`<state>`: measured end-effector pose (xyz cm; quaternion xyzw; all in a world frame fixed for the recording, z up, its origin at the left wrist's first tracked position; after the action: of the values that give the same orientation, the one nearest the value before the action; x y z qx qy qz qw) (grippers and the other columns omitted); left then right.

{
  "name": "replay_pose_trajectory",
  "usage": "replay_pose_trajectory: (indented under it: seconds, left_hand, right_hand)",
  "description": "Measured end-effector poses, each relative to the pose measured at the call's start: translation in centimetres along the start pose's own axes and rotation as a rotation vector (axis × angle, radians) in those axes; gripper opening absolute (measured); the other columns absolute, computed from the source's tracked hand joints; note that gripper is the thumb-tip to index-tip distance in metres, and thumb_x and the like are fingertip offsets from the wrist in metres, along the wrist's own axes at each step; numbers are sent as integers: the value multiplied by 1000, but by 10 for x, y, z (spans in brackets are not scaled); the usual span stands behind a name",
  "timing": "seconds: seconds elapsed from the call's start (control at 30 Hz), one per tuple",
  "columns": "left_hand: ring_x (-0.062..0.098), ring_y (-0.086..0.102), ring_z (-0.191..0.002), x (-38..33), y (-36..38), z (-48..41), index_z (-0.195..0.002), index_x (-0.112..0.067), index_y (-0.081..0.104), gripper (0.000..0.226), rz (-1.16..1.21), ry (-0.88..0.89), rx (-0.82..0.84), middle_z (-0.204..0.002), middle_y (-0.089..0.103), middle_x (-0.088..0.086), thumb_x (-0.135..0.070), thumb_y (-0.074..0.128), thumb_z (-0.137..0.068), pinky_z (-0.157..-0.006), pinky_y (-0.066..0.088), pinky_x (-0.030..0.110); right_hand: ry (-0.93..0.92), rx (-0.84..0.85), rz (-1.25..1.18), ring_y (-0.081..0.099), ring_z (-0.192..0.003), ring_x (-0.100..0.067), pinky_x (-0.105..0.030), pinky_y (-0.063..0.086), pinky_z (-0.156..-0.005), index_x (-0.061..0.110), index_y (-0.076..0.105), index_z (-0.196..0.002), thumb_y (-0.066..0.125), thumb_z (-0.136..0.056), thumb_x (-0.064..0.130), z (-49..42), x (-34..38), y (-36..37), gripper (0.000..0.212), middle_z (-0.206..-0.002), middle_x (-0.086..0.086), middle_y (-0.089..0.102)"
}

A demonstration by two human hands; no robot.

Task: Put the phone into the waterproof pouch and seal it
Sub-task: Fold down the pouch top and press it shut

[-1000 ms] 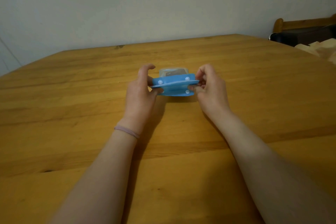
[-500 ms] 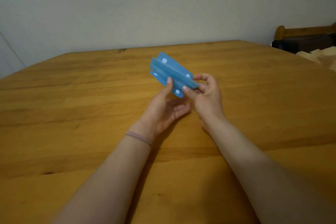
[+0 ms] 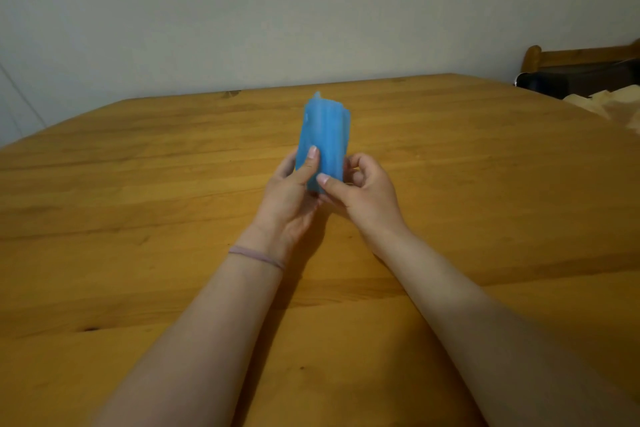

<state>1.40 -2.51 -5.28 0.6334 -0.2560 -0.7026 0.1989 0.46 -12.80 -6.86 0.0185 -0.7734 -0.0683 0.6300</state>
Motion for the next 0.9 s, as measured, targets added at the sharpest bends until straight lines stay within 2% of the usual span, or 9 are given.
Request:
replay_pose_trajectory:
  seconds: [0.1, 0.2, 0.27, 0.33, 0.4, 0.5, 0.77, 0.8, 0.9]
  left_hand:
    - [45, 52, -122, 2, -2, 0, -131, 0, 50, 39, 21, -5, -72, -131, 54, 30, -4, 54, -92, -108, 37, 55]
    - [45, 51, -123, 3, -3, -2, -124, 1, 55, 35, 51, -30, -133, -131, 54, 31, 4, 56, -89, -104, 41, 52]
    - [46, 52, -121, 4, -5, -3, -126, 1, 54, 39, 14, -38, -164, -129, 55, 32, 8, 56, -87, -97, 45, 54]
    - [45, 58, -114, 3, -7, -3, -125, 2, 54, 39, -4, -25, -188, -125, 58, 31, 8, 57, -86, -99, 44, 58]
    - [37, 66, -96, 0, -12, -4, -126, 2, 55, 42, -47, 1, -227, -117, 63, 27, 8, 59, -85, -94, 50, 54]
    - [25, 67, -77, -2, -17, -6, -120, -3, 59, 40, -129, 30, -282, -105, 66, 21, 8, 63, -82, -78, 57, 42]
    - [18, 67, -79, -7, -27, -7, -124, -11, 59, 38, -382, -68, -280, -107, 66, 7, -2, 63, -87, -52, 59, 25]
    - [18, 67, -81, -7, -29, -7, -124, -11, 59, 37, -456, -63, -282, -106, 66, 6, -4, 64, -88, -55, 60, 26]
    - [25, 63, -103, -10, -36, -7, -122, -18, 62, 38, -843, -8, -297, -121, 60, 8, -15, 69, -85, -90, 55, 41]
  right_hand:
    - [-52, -27, 71, 71, -81, -30, -43, 57, -71, 13, 59, -89, 76, -77, 13, -1, 0, 0, 21, -92, -16, 72]
    - [-40, -28, 125, 72, -84, -23, -49, 57, -78, 13, 66, -90, 77, -70, 31, 0, 3, 0, 29, -90, -8, 75]
    - [16, -17, 145, 72, -81, -24, -55, 57, -77, 13, 70, -85, 75, -68, 43, 0, 4, -1, 35, -85, -7, 75]
    - [59, -56, 211, 72, -79, -25, -54, 57, -76, 14, 70, -78, 72, -69, 47, -3, 5, -6, 34, -82, -8, 75]
    - [75, -129, 234, 71, -80, -25, -49, 58, -75, 17, 67, -75, 73, -75, 40, -9, 6, -17, 23, -84, -8, 73]
    - [130, -182, 151, 68, -70, -17, -32, 59, -58, 19, 59, -79, 76, -78, 24, -19, 4, -33, 18, -84, -5, 66]
    - [284, -88, 220, 69, -75, -21, -27, 54, -53, 23, 55, -85, 78, -77, 15, -27, -3, -51, 26, -103, -14, 63]
    - [301, -57, 249, 69, -71, -20, -26, 54, -52, 22, 55, -85, 78, -76, 15, -27, -3, -51, 26, -103, -14, 64]
    - [318, 56, 356, 67, -59, -15, -26, 55, -53, 17, 56, -86, 82, -72, 12, -25, -3, -53, 29, -90, -11, 65]
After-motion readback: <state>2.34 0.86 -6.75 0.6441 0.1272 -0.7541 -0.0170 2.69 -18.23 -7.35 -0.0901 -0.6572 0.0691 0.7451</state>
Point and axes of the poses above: each hand's wrist, its own z-axis away from the middle knuckle, its own y-axis out of the palm, x = y × z, the point moved 1 cm from there along -z, towards the middle knuckle
